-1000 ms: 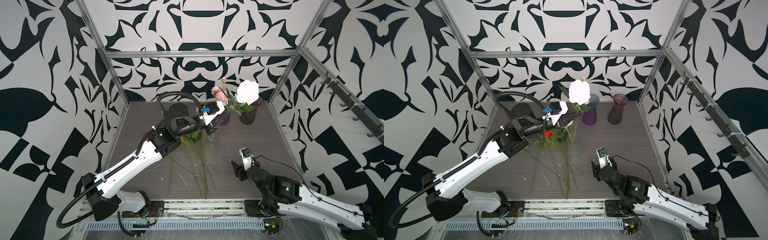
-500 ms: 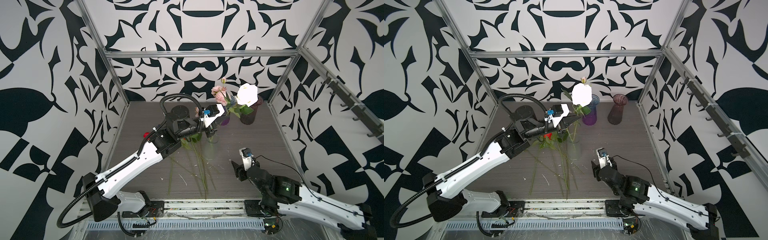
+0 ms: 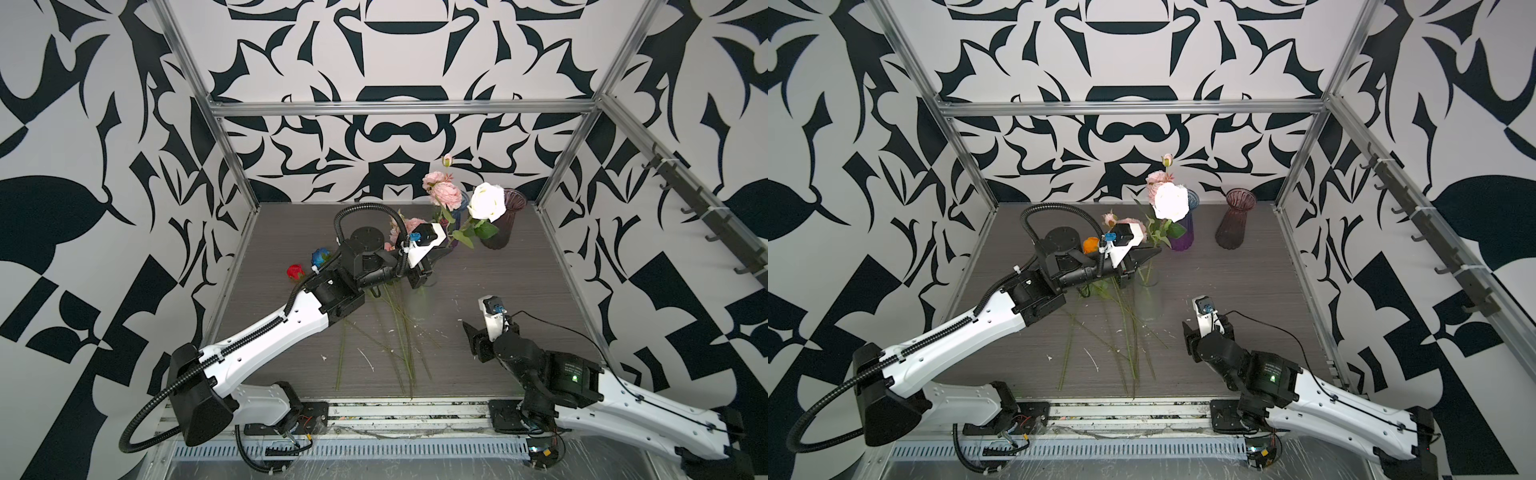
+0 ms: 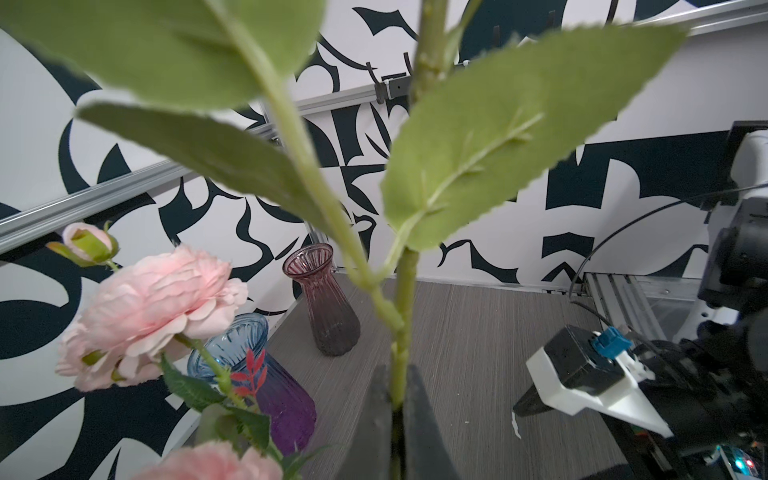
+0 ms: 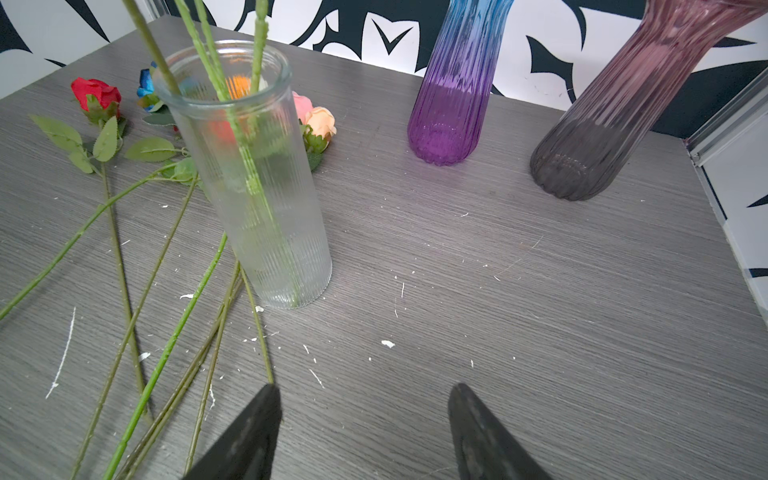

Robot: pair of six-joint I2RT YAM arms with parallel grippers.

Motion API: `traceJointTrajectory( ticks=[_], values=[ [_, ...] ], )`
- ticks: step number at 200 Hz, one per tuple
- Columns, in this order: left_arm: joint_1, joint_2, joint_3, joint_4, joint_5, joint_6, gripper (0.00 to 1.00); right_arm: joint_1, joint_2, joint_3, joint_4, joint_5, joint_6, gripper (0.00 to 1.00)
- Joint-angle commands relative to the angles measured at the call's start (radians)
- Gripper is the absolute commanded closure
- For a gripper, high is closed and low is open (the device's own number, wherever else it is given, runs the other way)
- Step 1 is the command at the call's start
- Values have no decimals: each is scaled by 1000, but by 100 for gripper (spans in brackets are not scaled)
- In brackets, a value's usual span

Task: Arrange the flowers into the vase
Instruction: 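Lower the white rose stem into the clear vase with the left gripper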

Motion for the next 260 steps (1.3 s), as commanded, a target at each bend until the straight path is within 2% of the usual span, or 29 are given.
traceJointTrajectory(
  ticks=[1, 7, 20, 28, 35, 50, 108, 146, 187, 217, 238, 260],
  values=[
    [-2, -18, -12, 31, -18, -23, 92, -2, -2, 1, 23, 10, -4, 32],
    [-2, -19, -13, 29, -23, -26, 84, -2, -2, 2, 23, 10, -3, 32],
    [-2, -19, -15, 29, -37, -36, 57, -2, -3, 1, 22, 11, -2, 33],
    [-2, -19, -18, 28, -48, -44, 45, -2, -5, 2, 21, 10, -3, 32],
    [-2, -19, -20, 26, -55, -51, 39, -2, -6, 2, 21, 11, -3, 33],
    [-2, -60, -26, 14, -79, -64, 33, -2, -9, 1, 20, 11, -1, 33],
    [-1, -183, -92, 28, -247, -202, 31, -1, -9, -1, 21, 9, 0, 32],
    [-1, -197, -18, -84, -265, -227, 33, -2, 2, 2, 23, 7, 0, 32],
    [-2, -52, 190, -213, -152, -166, 37, -2, 8, 8, 17, 6, 4, 32],
    [-2, 98, 303, -220, -114, -148, 37, -2, -13, 5, 8, 10, 12, 33],
    [-1, 198, 404, -283, -111, -129, 38, -2, -35, 2, 0, 15, 19, 33],
    [-1, 262, 467, -358, -174, -129, 36, -2, -59, -4, -5, 19, 26, 33]
  ],
)
